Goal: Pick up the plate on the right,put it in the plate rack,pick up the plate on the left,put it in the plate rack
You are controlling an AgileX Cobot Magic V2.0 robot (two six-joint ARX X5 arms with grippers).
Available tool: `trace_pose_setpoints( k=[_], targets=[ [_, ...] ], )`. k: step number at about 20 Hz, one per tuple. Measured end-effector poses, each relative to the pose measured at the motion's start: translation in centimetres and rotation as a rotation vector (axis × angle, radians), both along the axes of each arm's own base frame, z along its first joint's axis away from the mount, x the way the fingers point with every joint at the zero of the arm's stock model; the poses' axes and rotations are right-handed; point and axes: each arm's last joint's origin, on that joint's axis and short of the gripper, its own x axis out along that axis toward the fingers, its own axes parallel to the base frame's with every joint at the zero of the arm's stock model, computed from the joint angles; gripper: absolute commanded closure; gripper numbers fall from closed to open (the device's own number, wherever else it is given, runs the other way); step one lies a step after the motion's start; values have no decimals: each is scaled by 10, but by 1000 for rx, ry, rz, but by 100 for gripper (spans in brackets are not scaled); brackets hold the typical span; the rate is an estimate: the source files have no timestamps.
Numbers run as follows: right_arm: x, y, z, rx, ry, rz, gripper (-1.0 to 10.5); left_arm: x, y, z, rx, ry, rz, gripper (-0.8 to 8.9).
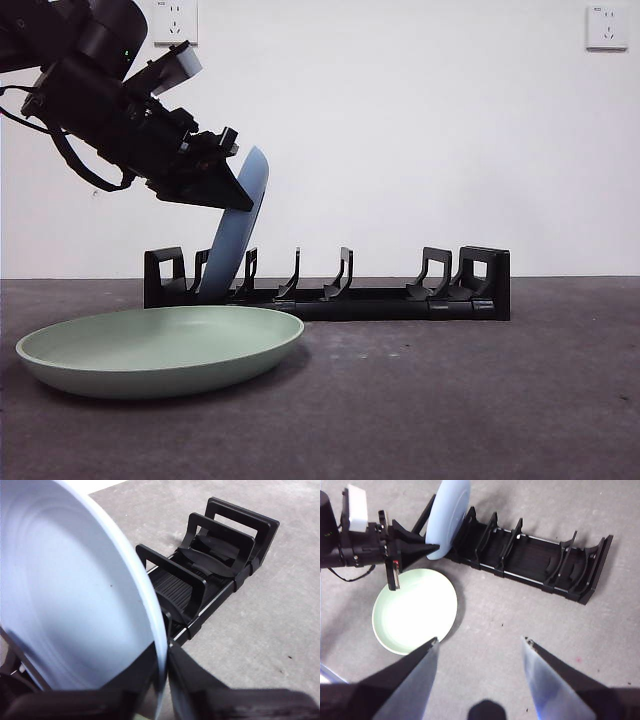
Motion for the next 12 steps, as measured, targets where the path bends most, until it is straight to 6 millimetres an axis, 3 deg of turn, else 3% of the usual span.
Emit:
trace_pose_setpoints(
  k=[2,7,12],
  targets=[
    [1,0,-3,-5,12,0,663,0,0,-1,7,7,13,620],
    [1,0,-7,-13,33,0,663,-3,0,0,-1,35,8,619],
    [3,1,-6,-6,16,0,663,-28,9,45,-29,-17,12,615]
  ],
)
